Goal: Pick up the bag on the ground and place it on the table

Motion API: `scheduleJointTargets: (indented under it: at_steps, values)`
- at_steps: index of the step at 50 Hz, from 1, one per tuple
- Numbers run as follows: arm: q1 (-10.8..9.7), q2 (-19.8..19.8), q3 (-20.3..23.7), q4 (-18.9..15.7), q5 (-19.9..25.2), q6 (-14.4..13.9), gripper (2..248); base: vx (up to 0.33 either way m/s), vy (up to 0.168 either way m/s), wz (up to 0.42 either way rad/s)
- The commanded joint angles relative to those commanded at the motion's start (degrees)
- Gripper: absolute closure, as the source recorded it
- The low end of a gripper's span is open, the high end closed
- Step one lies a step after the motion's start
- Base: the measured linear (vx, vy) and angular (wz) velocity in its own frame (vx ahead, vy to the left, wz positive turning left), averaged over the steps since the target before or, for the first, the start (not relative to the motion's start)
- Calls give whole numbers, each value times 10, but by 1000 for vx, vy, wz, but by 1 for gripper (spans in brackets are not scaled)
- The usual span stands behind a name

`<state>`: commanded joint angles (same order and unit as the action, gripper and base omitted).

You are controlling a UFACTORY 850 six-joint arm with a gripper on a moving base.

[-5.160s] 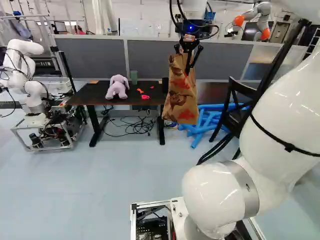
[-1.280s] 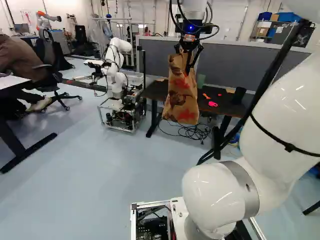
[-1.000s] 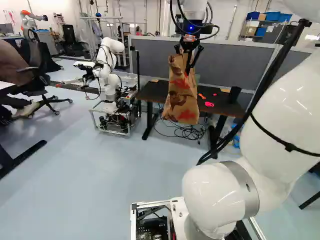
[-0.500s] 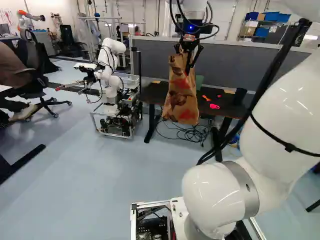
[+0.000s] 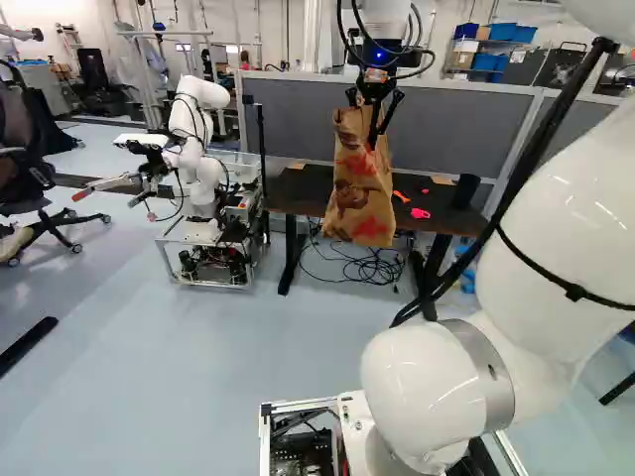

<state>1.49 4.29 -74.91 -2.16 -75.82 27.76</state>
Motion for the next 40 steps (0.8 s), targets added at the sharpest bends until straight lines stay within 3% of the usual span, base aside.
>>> scheduleJointTargets:
  at_steps: [12,40]
  values:
    - [0,0,0,0,0,0,228,123,64,-192]
    - [0,0,0,0,0,0,228,116,81,-18]
